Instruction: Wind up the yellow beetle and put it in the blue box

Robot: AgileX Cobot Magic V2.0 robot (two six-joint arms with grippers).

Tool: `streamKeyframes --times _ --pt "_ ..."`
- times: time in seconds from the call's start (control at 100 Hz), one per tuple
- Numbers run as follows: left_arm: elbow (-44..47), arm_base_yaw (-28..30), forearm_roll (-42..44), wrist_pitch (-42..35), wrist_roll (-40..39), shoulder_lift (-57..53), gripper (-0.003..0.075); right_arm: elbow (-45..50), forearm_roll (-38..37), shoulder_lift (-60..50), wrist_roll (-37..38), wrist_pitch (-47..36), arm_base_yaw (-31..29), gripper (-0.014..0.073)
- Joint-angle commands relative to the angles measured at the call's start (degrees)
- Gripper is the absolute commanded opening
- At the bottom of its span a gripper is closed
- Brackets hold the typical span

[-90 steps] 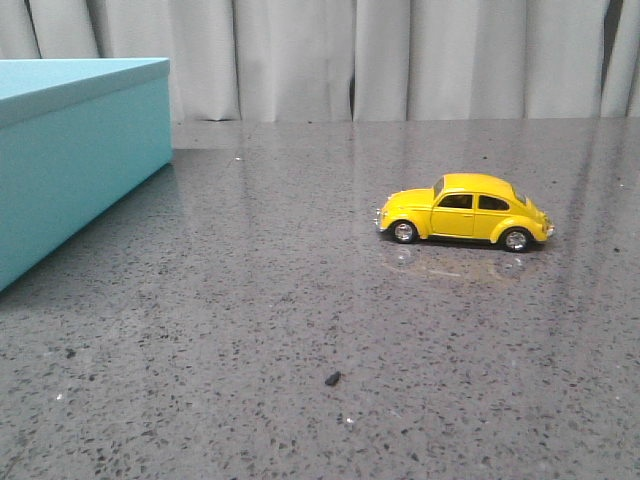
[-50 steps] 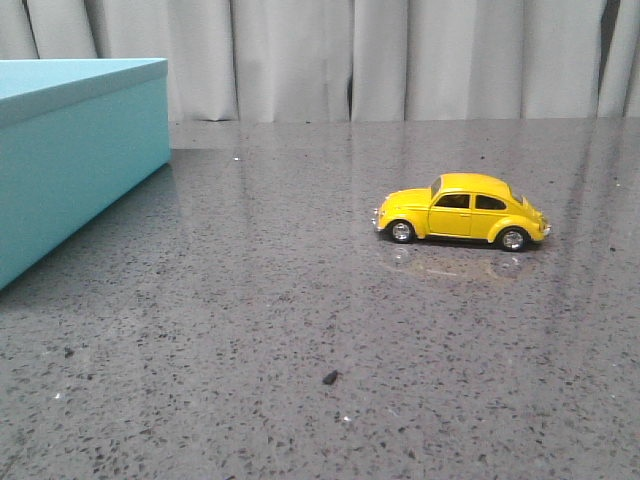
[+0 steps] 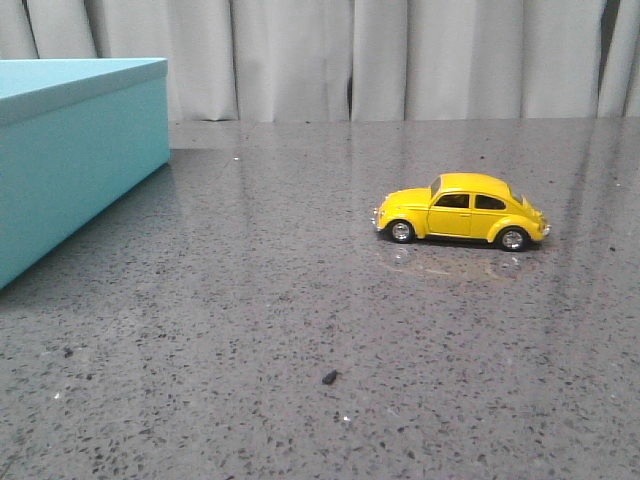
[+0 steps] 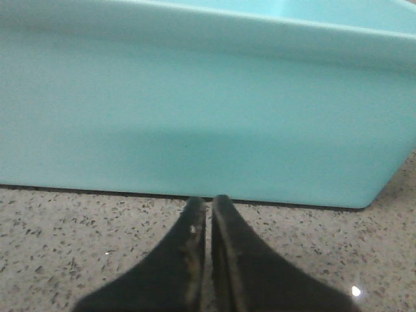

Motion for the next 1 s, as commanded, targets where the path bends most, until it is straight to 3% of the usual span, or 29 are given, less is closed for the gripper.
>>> streamKeyframes --times 0.0,0.33,0.67,0.76,0.88,0.99 --pt "1.83 0.2 -0.72 -1.83 -0.11 -1.88 -0.0019 0.99 -0.49 -1.16 0.1 -1.85 -0.19 -0.0044" --pt "1.83 0.2 -0.72 -1.83 -0.11 -1.88 -0.0019 0.99 -0.49 -1.16 0.1 -2.22 -0.19 -0.0044" --pt "1.83 0.2 -0.78 -6.2 0.27 -1.88 -0.0019 0.99 0.32 -1.16 0.1 -10.83 -0.19 -0.0044" --pt "1.83 0.2 -6.65 -9.4 0.27 -1.88 -0.0019 0.99 4.23 -1.16 0.22 -13.19 -0.19 -0.0044" --pt "1.83 0.2 -27.31 -13.99 -0.12 -1.88 -0.0019 0.99 16.12 -1.16 0.48 -19.45 -0.19 -0.0044" --pt "1.83 0.2 -30.86 -16.95 -0.12 -1.88 -0.0019 0.99 21.65 -1.16 0.48 -20.95 -0.19 -0.0044"
